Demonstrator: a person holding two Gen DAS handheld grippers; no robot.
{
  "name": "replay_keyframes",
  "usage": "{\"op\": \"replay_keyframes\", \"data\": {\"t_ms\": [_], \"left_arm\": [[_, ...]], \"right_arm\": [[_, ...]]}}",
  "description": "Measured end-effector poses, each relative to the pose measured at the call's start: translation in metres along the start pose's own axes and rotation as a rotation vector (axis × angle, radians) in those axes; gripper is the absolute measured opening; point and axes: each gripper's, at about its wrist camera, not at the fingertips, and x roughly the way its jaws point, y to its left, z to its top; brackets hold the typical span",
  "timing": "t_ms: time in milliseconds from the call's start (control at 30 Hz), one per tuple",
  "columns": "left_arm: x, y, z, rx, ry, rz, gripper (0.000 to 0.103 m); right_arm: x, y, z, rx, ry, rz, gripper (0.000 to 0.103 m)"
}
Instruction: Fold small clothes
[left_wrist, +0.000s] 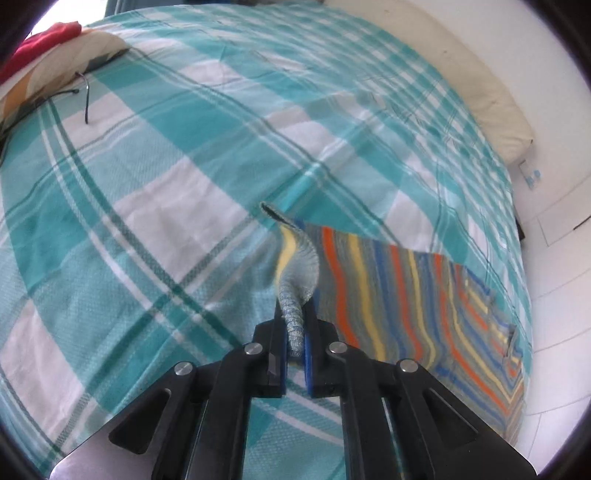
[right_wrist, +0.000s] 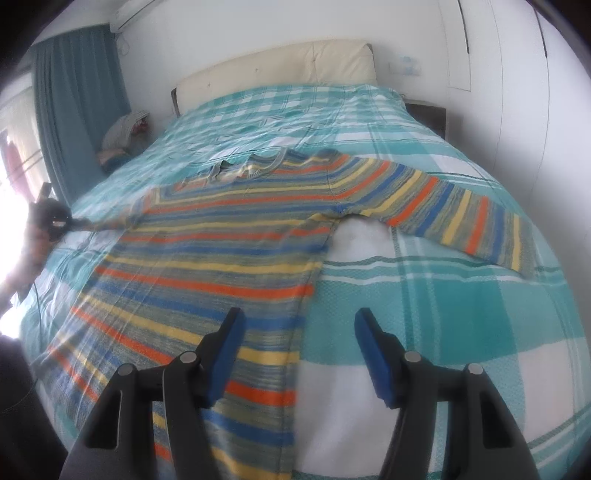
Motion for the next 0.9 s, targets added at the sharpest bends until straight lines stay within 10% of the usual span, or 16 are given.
{"op": "replay_keyframes", "data": {"t_ms": [900], "left_arm": [[0.010,0.029,-0.007,0.019,0.031,0.120,0.009]], "right_arm": [[0.016,-0.009,-0.002,0.027,0.052,0.008,0.061]]}}
